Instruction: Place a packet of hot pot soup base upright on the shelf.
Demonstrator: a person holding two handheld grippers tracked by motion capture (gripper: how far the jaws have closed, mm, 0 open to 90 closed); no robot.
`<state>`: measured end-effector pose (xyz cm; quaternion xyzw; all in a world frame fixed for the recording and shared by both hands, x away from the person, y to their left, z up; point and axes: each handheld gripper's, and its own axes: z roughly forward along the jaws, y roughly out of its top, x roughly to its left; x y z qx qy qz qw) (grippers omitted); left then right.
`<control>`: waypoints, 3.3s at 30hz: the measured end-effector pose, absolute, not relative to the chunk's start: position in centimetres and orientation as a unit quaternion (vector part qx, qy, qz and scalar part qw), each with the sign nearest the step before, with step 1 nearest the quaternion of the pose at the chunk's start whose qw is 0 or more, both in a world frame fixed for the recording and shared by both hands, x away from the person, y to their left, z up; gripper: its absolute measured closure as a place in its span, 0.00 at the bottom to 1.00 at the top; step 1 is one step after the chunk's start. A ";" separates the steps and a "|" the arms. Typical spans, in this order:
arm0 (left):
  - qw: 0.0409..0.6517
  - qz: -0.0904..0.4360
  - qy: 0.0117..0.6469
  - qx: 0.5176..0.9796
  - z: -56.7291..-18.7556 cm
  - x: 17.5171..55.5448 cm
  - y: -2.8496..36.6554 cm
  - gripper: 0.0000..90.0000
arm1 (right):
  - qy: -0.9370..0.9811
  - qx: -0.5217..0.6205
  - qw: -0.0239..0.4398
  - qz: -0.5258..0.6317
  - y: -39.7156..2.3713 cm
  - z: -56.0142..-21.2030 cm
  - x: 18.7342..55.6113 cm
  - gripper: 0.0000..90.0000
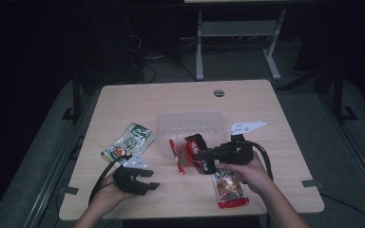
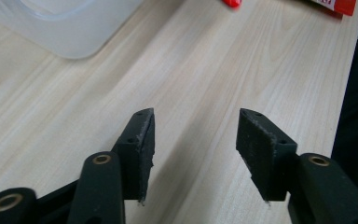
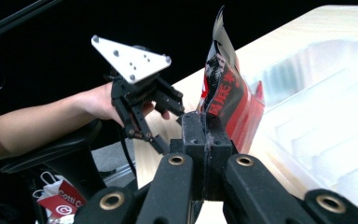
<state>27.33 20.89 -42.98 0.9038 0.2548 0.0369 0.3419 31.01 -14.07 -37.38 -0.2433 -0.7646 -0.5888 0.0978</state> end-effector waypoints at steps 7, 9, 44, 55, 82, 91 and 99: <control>0.335 0.027 0.254 0.907 -43.4 27.3 20.7 0.50 | -0.763 -0.254 0.075 -0.590 -15.1 -36.5 31.3 1.00; 0.336 0.026 0.256 0.906 -43.5 27.3 20.6 0.50 | -0.760 -0.257 0.072 -0.592 -15.3 -36.2 31.4 1.00; 0.315 0.011 0.248 0.916 -44.1 27.4 20.3 0.50 | -0.737 -0.341 -0.029 -0.583 -20.5 -33.3 35.6 1.00; 0.306 0.010 0.242 0.921 -44.2 27.5 20.4 0.50 | -0.740 -0.367 -0.047 -0.562 -21.6 -33.8 35.7 1.00; 0.310 0.002 0.249 0.917 -44.3 27.3 20.3 0.50 | -0.762 -0.391 -0.041 -0.515 -20.5 -36.0 36.7 1.00; 0.306 0.002 0.247 0.919 -44.3 27.3 20.3 0.49 | -0.763 -0.401 -0.037 -0.506 -20.2 -37.0 37.1 1.00; 0.303 0.002 0.243 0.921 -44.4 27.4 20.3 0.49 | -0.766 -0.405 -0.038 -0.498 -20.0 -37.5 37.4 0.98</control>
